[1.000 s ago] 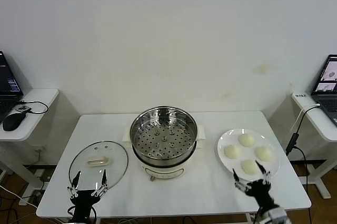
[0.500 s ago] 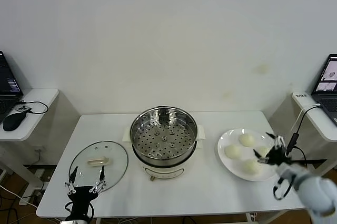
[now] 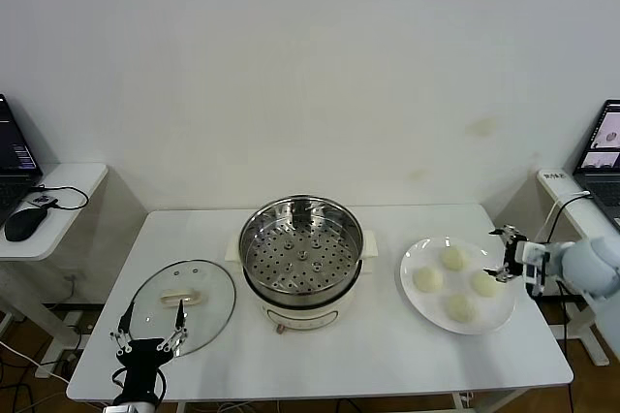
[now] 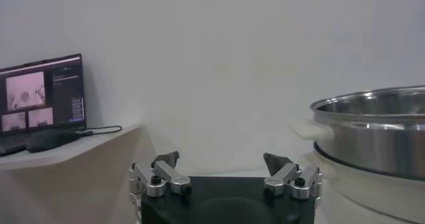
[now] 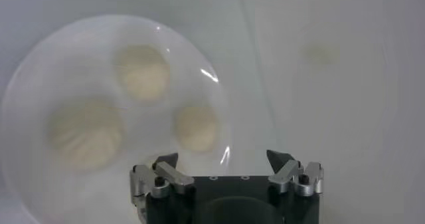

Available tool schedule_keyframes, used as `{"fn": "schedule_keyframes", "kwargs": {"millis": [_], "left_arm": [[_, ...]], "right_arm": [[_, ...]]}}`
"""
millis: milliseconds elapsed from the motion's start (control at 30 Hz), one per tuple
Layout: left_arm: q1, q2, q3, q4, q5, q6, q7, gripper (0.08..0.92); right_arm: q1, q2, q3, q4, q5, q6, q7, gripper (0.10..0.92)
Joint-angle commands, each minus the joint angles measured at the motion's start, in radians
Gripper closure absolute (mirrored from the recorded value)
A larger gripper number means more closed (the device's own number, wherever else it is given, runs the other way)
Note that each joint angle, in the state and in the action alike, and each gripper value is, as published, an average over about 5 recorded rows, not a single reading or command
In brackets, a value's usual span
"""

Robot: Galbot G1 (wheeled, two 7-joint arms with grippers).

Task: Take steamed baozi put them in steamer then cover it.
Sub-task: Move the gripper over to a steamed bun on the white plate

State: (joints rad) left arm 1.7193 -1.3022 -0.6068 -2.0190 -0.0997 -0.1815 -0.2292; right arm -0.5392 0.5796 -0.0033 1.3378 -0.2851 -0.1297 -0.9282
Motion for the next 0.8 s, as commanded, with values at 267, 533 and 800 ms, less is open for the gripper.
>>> {"fn": "schedule_keyframes", "kwargs": {"millis": [267, 533, 800], "left_arm": [[-0.010, -0.005, -0.011, 0.007, 0.000, -0.008, -0.007, 0.177], [-0.007, -0.004, -0.025, 0.003, 0.001, -0.025, -0.008, 0.177], [-0.004, -0.003, -0.029, 0.003, 0.003, -0.030, -0.008, 0.177]], "right_arm": [[0.419, 0.164, -0.416, -0.378, -0.055, 0.085, -0.144, 0.203], [0.419, 0.267, -0.416, -0.461, -0.097, 0.087, -0.111, 0.203], [0.416, 0.322, -0.412, -0.526, -0.156, 0.087, -0.112, 0.203]]}}
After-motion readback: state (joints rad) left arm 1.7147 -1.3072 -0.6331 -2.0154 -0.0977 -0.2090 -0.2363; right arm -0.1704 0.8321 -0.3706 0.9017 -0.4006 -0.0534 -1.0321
